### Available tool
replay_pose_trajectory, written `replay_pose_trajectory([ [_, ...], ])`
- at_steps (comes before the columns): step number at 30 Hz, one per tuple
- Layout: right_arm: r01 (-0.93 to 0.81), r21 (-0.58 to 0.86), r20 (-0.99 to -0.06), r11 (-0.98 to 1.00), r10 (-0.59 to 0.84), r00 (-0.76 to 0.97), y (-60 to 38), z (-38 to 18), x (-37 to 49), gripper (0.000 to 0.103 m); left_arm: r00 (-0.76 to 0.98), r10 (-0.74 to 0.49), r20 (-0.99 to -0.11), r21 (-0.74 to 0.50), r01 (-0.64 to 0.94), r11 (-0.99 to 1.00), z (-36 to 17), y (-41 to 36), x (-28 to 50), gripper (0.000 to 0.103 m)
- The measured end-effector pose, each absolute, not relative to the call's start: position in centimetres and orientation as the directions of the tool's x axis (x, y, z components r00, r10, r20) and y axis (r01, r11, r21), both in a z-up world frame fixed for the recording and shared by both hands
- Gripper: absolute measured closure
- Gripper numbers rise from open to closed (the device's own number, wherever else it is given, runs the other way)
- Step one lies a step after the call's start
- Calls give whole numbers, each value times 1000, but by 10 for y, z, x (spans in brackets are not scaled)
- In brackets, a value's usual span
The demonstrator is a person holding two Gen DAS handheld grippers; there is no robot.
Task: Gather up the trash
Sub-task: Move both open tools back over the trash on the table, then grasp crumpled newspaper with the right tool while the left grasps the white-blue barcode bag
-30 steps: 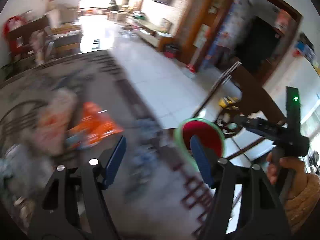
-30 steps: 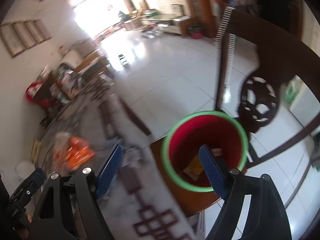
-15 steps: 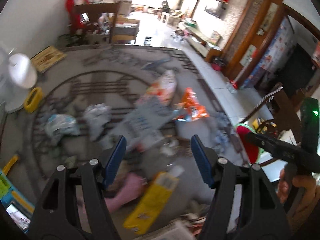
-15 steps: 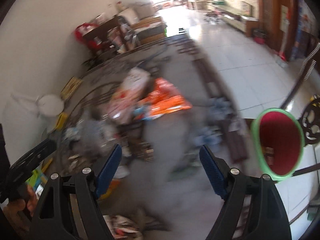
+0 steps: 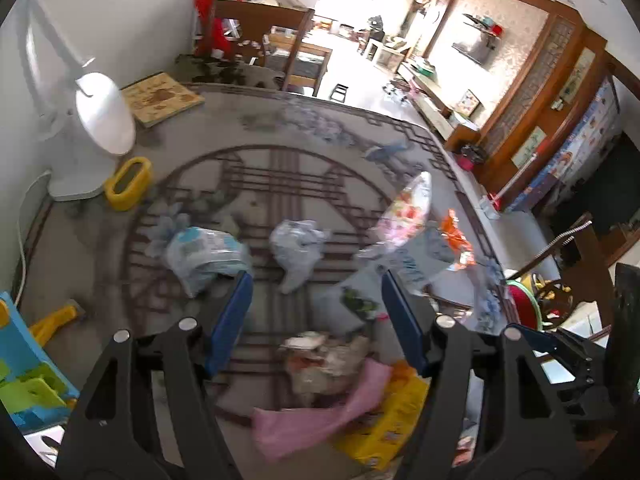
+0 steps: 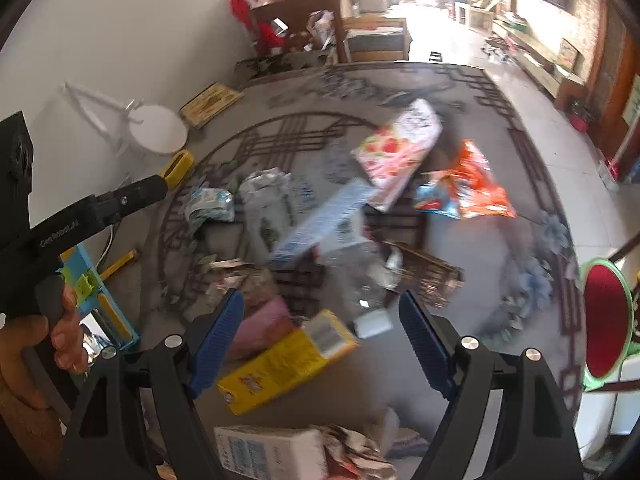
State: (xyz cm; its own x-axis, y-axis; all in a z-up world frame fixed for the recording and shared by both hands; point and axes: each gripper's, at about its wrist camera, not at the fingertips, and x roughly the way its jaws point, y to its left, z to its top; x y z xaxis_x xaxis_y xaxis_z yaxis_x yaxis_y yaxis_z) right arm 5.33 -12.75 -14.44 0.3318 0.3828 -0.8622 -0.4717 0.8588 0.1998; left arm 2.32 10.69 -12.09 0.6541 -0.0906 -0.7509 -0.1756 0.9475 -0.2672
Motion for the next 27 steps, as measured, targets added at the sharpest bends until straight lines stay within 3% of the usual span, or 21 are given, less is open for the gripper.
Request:
replay_pose_trajectory([
  [8, -634, 160, -908, 756, 365, 206, -43, -171, 58, 21, 626, -35, -779, -300, -324, 897, -143, 168, 20, 39],
  [14, -713, 117, -958, 691, 268, 103, 6, -227, 59, 20, 599, -26, -800, -322, -393, 861, -159, 193, 16, 39],
  [15, -719, 111, -962, 686, 256, 96, 10, -236, 59, 22, 594, -27, -804, -323, -398, 859, -163, 194, 16, 39],
  [18, -717, 115, -969, 688, 236, 72, 13, -252, 63, 47, 572, -32, -820, -322, -413, 852, -174, 197, 18, 39],
  [21, -706, 174, -952, 686, 302, 59, 6, -242, 68, 57, 550, -48, -834, -322, -413, 852, -188, 196, 28, 39],
  [27, -681, 258, -900, 685, 427, 89, -16, -198, 64, 57, 516, -57, -855, -313, -425, 850, -221, 194, 65, 39],
])
